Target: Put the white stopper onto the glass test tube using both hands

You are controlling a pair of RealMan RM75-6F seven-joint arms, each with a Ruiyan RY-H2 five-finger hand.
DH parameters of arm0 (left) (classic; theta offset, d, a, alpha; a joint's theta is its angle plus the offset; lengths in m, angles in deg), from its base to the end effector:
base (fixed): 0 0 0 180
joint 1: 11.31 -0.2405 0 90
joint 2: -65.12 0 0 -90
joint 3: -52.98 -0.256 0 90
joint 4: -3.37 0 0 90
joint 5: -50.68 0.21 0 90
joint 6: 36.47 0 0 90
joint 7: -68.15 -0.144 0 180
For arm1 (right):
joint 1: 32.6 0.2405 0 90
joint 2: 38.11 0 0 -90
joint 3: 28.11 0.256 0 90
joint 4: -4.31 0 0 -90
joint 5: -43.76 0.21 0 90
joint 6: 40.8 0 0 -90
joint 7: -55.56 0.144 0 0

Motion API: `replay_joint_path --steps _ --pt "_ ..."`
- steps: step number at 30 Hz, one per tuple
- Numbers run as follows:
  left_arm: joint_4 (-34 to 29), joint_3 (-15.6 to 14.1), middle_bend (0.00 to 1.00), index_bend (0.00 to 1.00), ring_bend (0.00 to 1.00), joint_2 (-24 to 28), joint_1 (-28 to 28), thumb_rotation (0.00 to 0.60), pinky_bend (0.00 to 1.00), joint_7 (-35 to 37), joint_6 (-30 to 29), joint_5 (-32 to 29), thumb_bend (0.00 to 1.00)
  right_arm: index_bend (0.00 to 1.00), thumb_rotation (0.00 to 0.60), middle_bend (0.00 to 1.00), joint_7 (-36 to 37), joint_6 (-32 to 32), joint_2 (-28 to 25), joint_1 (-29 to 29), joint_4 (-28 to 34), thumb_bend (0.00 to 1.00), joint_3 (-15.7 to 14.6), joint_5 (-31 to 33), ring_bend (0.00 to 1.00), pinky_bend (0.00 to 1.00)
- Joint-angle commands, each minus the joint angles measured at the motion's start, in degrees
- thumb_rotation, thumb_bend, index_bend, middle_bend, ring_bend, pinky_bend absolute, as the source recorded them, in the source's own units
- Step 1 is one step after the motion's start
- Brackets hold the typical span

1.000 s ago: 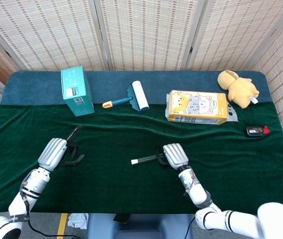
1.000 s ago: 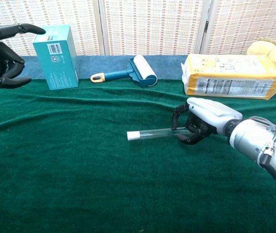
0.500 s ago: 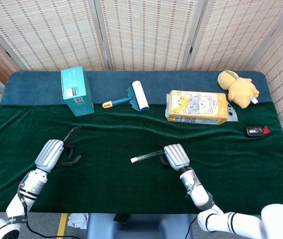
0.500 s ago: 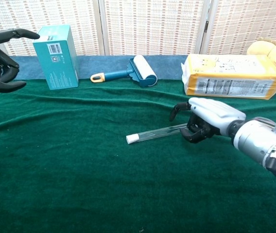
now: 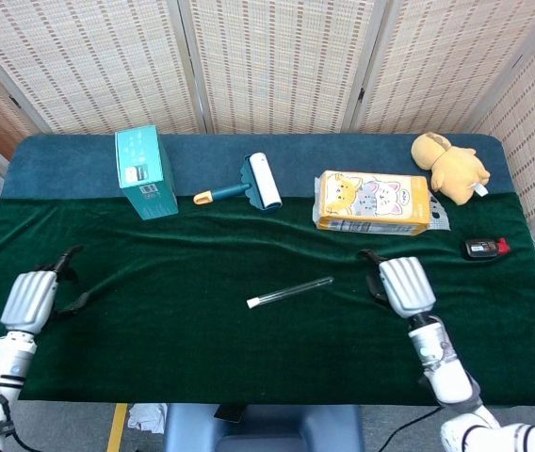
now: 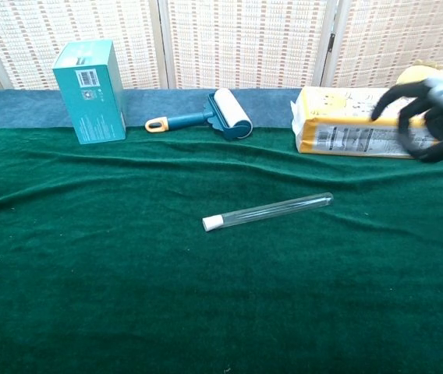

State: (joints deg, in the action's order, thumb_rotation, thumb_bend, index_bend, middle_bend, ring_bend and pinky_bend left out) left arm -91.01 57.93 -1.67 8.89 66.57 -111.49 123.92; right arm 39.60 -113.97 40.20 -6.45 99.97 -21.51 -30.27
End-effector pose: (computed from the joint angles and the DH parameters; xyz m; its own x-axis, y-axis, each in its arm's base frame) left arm -0.2735 0.2650 0.1318 0.3159 0.0667 0.9465 0.9483 -0.0544 -0.3126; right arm -0.2086 -0.2816 0.0626 0.3634 -0.0818 0.9280 -0.9149 -0.2195 0.3389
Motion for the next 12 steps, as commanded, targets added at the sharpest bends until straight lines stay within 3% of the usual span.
replay_joint_path --steps 1,3,5,12 --pt "1.21 -1.11 0.49 0.16 0.34 0.28 -3.09 0.600 0.31 -1.81 -3.15 -1.10 0.38 0.29 0.600 0.30 -0.52 -5.13 -8.40 -5.34 5.51 0.58 -2.92 -3.23 0.36 0.37" --pt "1.43 -1.53 0.45 0.16 0.30 0.19 -4.69 0.600 0.28 -1.99 -5.09 -0.87 0.38 0.24 0.600 0.22 0.00 -7.37 -10.46 -7.24 6.03 0.58 -3.84 -4.62 0.27 0.28" --pt "1.42 -1.98 0.42 0.16 0.28 0.05 -6.57 0.600 0.26 -1.58 -7.44 -0.22 0.39 0.23 0.600 0.19 1.35 -10.40 -11.60 -9.55 5.65 0.58 -4.78 -6.55 0.24 0.27" --pt "0.33 -4.19 0.39 0.15 0.25 -1.44 -12.30 0.600 0.20 -1.31 -15.79 5.05 0.39 0.23 0.600 0.17 6.06 -19.42 -11.60 -16.65 2.42 0.58 -7.16 -11.48 0.22 0.24"
